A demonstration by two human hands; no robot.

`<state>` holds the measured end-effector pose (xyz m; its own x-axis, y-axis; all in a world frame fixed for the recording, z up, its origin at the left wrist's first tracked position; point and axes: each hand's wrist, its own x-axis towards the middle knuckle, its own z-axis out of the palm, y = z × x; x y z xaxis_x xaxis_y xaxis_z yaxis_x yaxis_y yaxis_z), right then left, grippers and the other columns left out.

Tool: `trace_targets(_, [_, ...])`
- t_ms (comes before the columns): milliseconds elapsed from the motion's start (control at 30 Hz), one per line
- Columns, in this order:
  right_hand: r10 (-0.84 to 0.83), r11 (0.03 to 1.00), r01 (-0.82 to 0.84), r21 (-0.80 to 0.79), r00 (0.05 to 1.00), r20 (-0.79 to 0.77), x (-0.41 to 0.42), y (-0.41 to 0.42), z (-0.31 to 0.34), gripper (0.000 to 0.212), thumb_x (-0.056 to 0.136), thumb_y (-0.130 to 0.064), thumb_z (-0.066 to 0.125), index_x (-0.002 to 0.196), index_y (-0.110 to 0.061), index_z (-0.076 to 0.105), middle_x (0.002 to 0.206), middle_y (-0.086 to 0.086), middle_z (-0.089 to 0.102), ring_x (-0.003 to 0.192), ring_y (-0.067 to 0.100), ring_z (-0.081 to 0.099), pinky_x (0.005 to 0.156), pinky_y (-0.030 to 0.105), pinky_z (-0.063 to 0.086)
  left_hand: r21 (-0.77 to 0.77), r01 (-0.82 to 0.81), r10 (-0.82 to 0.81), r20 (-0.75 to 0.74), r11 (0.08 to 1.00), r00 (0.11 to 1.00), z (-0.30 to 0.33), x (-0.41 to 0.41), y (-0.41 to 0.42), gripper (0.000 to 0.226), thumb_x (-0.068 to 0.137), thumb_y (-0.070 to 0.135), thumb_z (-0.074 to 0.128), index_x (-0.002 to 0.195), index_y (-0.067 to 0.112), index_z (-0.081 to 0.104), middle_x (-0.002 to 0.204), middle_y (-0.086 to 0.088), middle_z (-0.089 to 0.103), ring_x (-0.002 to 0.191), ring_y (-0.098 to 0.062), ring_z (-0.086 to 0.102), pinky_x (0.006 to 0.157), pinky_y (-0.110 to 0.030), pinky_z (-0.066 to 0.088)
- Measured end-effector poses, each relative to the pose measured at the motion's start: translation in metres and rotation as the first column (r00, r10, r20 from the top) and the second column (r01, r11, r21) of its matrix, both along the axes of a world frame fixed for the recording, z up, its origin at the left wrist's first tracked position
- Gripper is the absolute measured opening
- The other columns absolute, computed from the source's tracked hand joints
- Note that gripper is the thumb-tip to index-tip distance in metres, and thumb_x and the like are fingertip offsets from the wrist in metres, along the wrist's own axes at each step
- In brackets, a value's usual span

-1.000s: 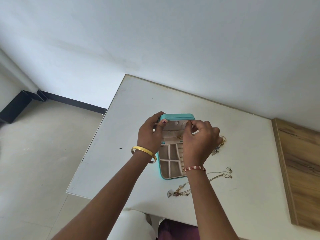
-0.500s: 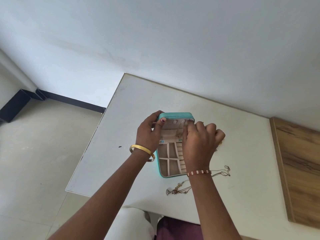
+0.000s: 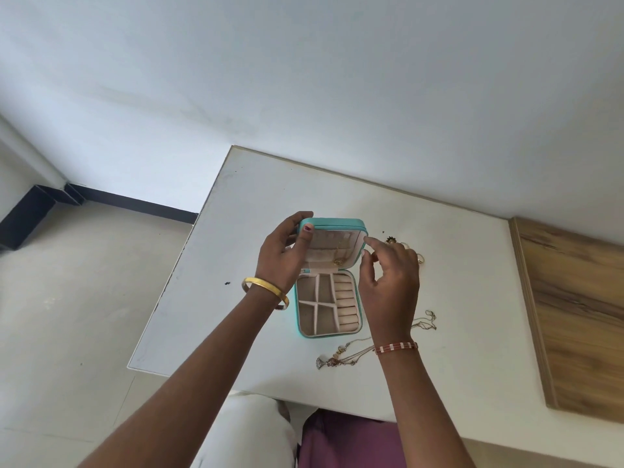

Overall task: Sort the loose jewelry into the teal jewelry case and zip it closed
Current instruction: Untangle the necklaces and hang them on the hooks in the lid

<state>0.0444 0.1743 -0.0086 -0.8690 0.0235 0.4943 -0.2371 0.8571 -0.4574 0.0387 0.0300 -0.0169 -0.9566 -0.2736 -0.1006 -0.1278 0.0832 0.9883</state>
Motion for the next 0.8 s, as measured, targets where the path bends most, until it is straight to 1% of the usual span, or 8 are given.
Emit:
trace_targets(133, [0.035, 0.998, -0.034, -0.058, 0.999, 0.015, 0.005, 0.002, 0.004, 0.022, 0.081, 0.003, 0.06, 0.1, -0.004, 0.069, 0.073, 0.01, 0.061, 0.073, 0.028, 0.054, 0.063, 0.027, 0.043, 0.003, 0.006, -0.006, 0.007, 1.0, 1.0, 0.007, 0.003, 0.002, 0.023, 0.095, 0.028, 0.042, 0.114, 0.031, 0.055, 0.107, 0.003, 0.059, 0.096, -0.012, 0.052, 0.077, -0.022, 0.047])
trace_targets(200, [0.033, 0.996, -0.031, -0.086, 0.999, 0.017, 0.007, 0.004, 0.007, 0.022, 0.081, 0.002, 0.06, 0.1, -0.003, 0.069, 0.074, 0.011, 0.062, 0.073, 0.027, 0.055, 0.06, 0.03, 0.047, -0.001, 0.004, -0.004, 0.013, 1.0, 1.0, 0.01, 0.004, 0.003, 0.025, 0.095, 0.026, 0.043, 0.116, 0.025, 0.056, 0.11, 0.001, 0.059, 0.099, -0.013, 0.052, 0.083, -0.026, 0.048])
trace_targets(333, [0.013, 0.987, -0.008, -0.159, 0.999, 0.033, 0.011, 0.012, 0.012, 0.019, 0.081, 0.001, 0.059, 0.097, -0.003, 0.069, 0.074, 0.011, 0.062, 0.075, 0.026, 0.055, 0.066, 0.036, 0.05, -0.022, -0.066, 0.066, 0.007, 0.998, 0.998, 0.018, 0.007, 0.004, 0.029, 0.095, 0.022, 0.044, 0.12, 0.016, 0.057, 0.117, -0.001, 0.059, 0.108, -0.015, 0.052, 0.099, -0.036, 0.044])
trace_targets(433, [-0.009, 0.977, 0.017, -0.213, 0.999, 0.037, 0.016, 0.019, 0.015, 0.019, 0.081, 0.001, 0.059, 0.096, -0.004, 0.07, 0.076, 0.01, 0.064, 0.074, 0.021, 0.052, 0.069, 0.033, 0.049, -0.055, -0.203, 0.202, -0.024, 0.978, 0.979, 0.025, 0.015, 0.006, 0.028, 0.095, 0.017, 0.043, 0.118, 0.014, 0.058, 0.122, -0.005, 0.059, 0.115, -0.017, 0.052, 0.102, -0.031, 0.041])
trace_targets(500, [-0.024, 0.968, 0.036, -0.248, 0.998, 0.051, 0.022, 0.024, 0.017, 0.019, 0.081, 0.001, 0.06, 0.096, -0.005, 0.07, 0.078, 0.009, 0.064, 0.074, 0.017, 0.051, 0.069, 0.031, 0.049, -0.041, -0.296, 0.293, -0.061, 0.954, 0.954, 0.031, 0.024, 0.01, 0.026, 0.095, 0.014, 0.043, 0.114, 0.013, 0.06, 0.119, -0.004, 0.061, 0.112, -0.015, 0.054, 0.098, -0.024, 0.04])
trace_targets(600, [-0.026, 0.951, 0.049, -0.304, 0.996, 0.081, 0.033, 0.032, 0.017, 0.019, 0.081, 0.003, 0.061, 0.094, -0.006, 0.07, 0.078, 0.005, 0.063, 0.073, 0.023, 0.056, 0.066, 0.034, 0.05, -0.036, -0.35, 0.343, -0.119, 0.936, 0.932, 0.038, 0.041, 0.021, 0.024, 0.094, 0.009, 0.042, 0.108, 0.013, 0.062, 0.109, -0.001, 0.063, 0.103, -0.012, 0.055, 0.088, -0.019, 0.04])
trace_targets(700, [-0.039, 0.948, 0.078, -0.307, 0.991, 0.13, 0.046, 0.047, 0.013, 0.016, 0.081, 0.002, 0.061, 0.09, -0.007, 0.071, 0.073, 0.004, 0.062, 0.07, 0.024, 0.055, 0.064, 0.034, 0.049, -0.024, -0.339, 0.333, -0.138, 0.94, 0.933, 0.044, 0.058, 0.035, 0.023, 0.094, 0.007, 0.042, 0.103, 0.012, 0.063, 0.103, -0.001, 0.064, 0.098, -0.013, 0.057, 0.087, -0.022, 0.043])
trace_targets(800, [-0.063, 0.926, 0.153, -0.346, 0.964, 0.257, 0.059, 0.064, 0.004, 0.016, 0.081, 0.001, 0.06, 0.087, -0.009, 0.071, 0.072, 0.006, 0.062, 0.071, 0.026, 0.056, 0.067, 0.036, 0.048, -0.023, -0.287, 0.283, -0.121, 0.958, 0.952, 0.044, 0.074, 0.052, 0.023, 0.094, 0.008, 0.043, 0.094, 0.02, 0.062, 0.097, -0.001, 0.066, 0.085, -0.003, 0.059, 0.074, -0.009, 0.044])
